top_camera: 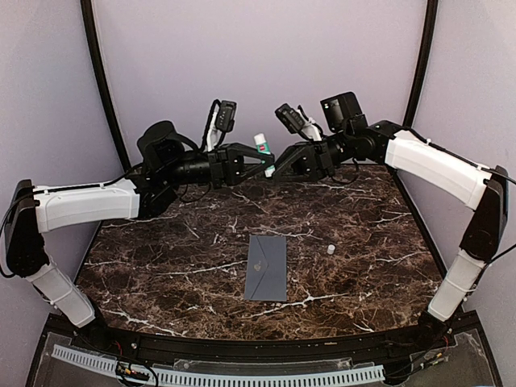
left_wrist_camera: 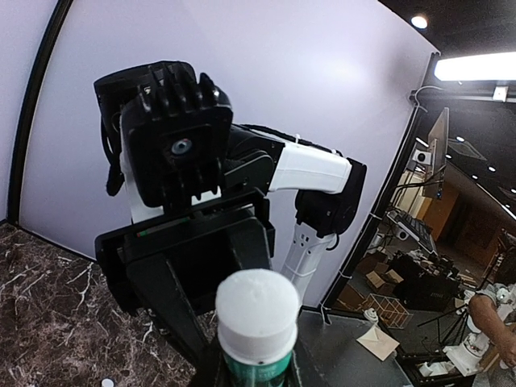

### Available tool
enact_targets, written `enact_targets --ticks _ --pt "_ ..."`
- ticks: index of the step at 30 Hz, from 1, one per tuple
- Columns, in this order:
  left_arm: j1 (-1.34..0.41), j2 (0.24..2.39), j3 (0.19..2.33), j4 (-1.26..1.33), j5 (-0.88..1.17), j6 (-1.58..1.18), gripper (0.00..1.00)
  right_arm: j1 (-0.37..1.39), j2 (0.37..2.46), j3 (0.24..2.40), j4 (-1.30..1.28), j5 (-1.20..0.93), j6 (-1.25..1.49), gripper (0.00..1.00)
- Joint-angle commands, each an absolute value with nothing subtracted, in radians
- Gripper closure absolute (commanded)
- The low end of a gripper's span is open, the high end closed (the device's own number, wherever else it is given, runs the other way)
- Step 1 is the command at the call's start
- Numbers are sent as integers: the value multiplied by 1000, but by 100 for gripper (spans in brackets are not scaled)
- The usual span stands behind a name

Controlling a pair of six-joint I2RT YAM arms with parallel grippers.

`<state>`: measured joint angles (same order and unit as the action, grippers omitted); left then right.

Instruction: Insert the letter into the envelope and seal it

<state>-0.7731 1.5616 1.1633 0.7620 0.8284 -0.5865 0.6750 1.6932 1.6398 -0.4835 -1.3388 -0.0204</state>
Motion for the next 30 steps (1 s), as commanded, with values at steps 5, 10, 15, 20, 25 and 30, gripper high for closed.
enact_targets --ticks 5,10,15,20,25,30 --pt "-777 1563 1188 774 813 -584 100 676 1674 1634 -417 -1373 29 76" --pt "-777 1561 1187 767 785 -573 100 676 1672 1628 -417 -1349 35 90" --pt "-801 1535 1180 668 541 -482 100 678 1651 1633 -465 -1101 7 100" --pt "-894 1564 1184 634 121 -406 100 697 1610 1624 -489 -540 -14 100" --pt "-909 1611 1224 647 95 -443 100 688 1599 1592 -494 -555 -18 84" --pt "-909 1588 1219 652 168 -423 100 574 1571 1554 -512 -851 -67 65"
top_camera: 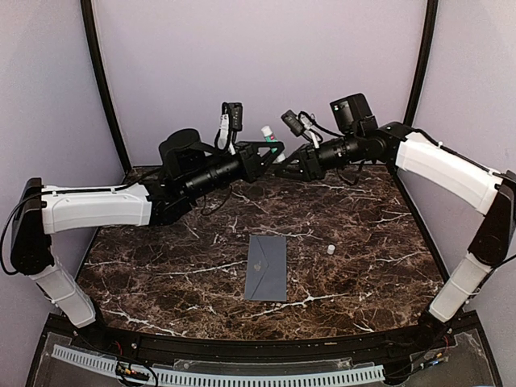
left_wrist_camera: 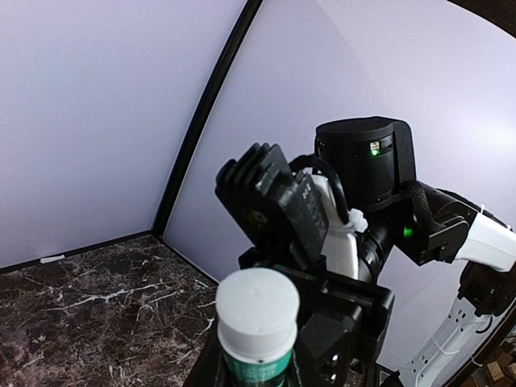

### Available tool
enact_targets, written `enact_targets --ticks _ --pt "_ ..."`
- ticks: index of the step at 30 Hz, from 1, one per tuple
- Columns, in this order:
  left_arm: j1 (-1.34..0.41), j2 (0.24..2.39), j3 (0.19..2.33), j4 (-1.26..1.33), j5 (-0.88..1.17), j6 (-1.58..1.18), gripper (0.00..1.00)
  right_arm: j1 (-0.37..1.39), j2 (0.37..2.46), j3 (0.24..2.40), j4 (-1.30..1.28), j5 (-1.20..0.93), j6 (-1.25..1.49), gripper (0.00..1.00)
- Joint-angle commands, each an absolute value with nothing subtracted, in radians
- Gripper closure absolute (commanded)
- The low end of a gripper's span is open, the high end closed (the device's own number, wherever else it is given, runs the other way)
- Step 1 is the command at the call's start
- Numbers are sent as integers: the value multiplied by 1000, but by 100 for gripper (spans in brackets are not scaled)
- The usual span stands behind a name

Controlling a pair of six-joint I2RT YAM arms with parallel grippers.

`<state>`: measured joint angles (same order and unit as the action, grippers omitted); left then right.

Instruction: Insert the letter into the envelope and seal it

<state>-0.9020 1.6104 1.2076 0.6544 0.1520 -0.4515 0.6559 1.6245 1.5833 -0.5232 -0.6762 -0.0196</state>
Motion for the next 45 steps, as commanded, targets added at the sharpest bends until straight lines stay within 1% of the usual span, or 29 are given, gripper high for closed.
enact_targets --ticks 1,4,7,11,14,23,28,31,36,40,43,45 --pt "-908 1582 1215 648 186 -413 100 559 1558 1552 -522 -893 -93 62" --pt "-907 1558 1215 620 310 -350 100 546 1536 1561 -588 -1043 -213 53" --pt "-908 1540 1222 596 445 -320 100 546 1540 1585 -698 -1239 -336 52" --pt "-908 1526 1212 630 560 -309 100 555 1557 1582 -736 -1386 -377 51" --pt "-908 1524 1193 678 597 -325 100 578 1571 1593 -758 -1418 -401 51" --pt "-908 1547 1192 727 636 -370 100 631 1601 1632 -761 -1402 -377 51" --pt "-907 1555 1192 741 632 -379 100 636 1603 1625 -735 -1403 -347 57" --pt "-908 1558 1195 740 629 -379 100 637 1603 1617 -708 -1404 -320 64" --pt "-908 1571 1201 731 629 -385 100 636 1601 1610 -666 -1405 -273 72" --pt "-908 1580 1208 723 629 -389 100 637 1607 1610 -643 -1397 -241 75" --pt "-908 1582 1209 721 618 -390 100 636 1612 1608 -622 -1363 -207 83" --pt "-908 1583 1210 712 596 -388 100 636 1611 1605 -607 -1314 -184 90"
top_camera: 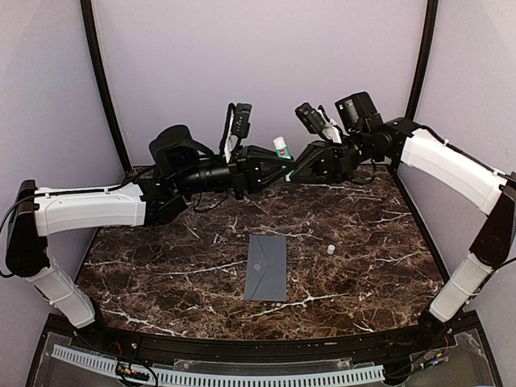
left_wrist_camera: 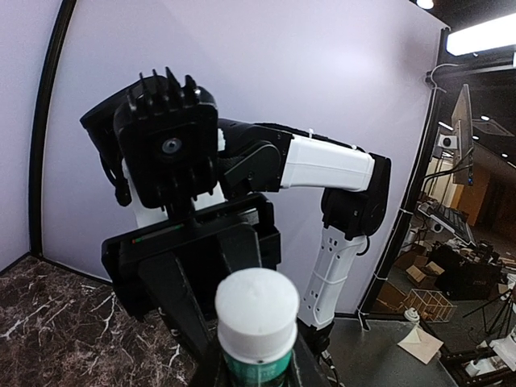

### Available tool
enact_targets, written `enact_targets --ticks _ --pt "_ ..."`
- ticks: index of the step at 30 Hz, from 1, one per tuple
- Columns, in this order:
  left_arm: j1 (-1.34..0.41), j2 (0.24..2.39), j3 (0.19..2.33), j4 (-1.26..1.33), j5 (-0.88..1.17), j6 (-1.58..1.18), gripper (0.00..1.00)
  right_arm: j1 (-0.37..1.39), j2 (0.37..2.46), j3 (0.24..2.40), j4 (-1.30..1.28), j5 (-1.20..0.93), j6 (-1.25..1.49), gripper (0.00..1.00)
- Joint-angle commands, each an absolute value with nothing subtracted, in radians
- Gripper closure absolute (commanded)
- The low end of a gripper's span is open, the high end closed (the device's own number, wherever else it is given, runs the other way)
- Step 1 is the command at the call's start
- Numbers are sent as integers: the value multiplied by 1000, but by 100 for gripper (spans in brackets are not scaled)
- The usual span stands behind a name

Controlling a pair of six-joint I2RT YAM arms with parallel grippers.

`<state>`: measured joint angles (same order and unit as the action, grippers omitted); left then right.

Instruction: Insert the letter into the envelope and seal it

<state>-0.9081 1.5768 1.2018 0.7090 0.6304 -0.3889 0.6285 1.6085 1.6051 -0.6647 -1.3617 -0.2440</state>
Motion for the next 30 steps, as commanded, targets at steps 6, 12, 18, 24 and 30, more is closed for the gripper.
enact_targets --ticks 6,12,18,24,30 --pt "-914 1587 1198 693 369 -403 100 639 1585 1601 -573 -950 -133 100" --pt "-1000 1648 1191 752 -104 -419 100 689 1507 1559 -489 -185 31 100" --pt "-1038 1695 1228 796 -220 -400 100 714 1503 1551 -496 -309 57 78" --pt "-1034 1632 1206 726 -108 -306 100 605 1428 1485 -491 -572 7 51" --pt "-1013 1521 1134 659 217 -191 100 507 1387 1480 -584 -896 -230 48"
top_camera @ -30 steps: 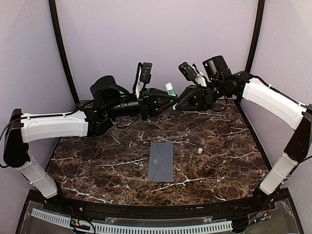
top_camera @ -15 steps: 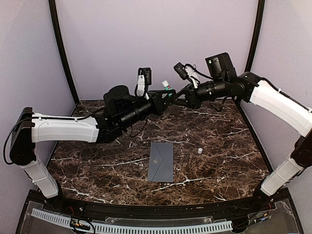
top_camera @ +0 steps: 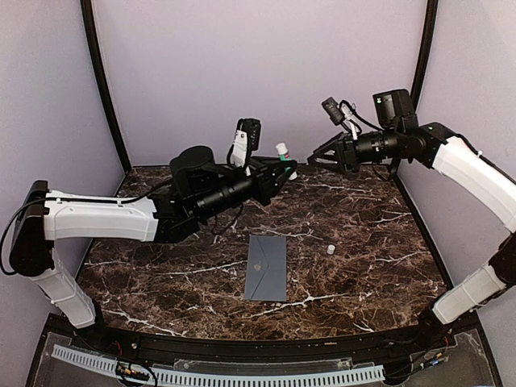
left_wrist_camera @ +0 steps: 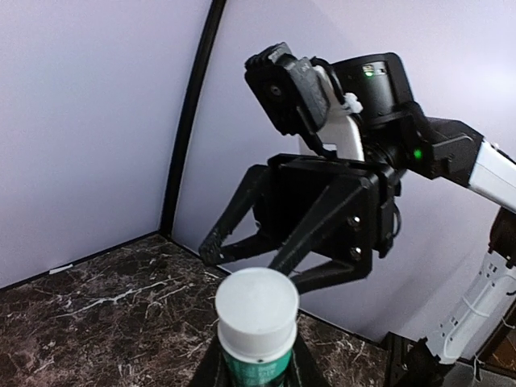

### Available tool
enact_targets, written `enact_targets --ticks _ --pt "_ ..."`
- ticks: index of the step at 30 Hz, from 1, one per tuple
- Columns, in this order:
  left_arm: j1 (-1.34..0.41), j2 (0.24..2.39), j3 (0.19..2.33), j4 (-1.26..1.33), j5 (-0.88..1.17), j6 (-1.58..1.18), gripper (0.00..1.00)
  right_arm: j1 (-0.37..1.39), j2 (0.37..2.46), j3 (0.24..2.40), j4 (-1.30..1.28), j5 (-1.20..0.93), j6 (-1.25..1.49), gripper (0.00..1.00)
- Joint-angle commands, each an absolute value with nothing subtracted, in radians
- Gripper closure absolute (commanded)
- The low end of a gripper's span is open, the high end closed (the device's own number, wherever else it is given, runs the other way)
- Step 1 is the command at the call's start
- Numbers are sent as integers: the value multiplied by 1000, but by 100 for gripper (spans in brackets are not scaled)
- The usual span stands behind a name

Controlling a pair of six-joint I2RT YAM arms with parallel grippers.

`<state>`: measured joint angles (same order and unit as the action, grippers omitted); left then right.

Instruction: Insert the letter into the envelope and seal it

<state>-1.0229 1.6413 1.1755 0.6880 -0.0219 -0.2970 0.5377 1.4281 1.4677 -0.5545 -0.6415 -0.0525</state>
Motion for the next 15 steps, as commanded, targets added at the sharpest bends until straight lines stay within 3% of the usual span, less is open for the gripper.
enact_targets --ticks 1,7,15 --pt "-1011 1497 1124 660 293 -167 100 506 1388 1491 -625 -950 -283 47" --pt "-1009 1425 1105 589 453 -123 100 517 1453 1541 -808 -1218 -450 51" --pt "-1008 1381 1079 612 550 -140 100 655 1552 1649 -916 -1232 -544 54"
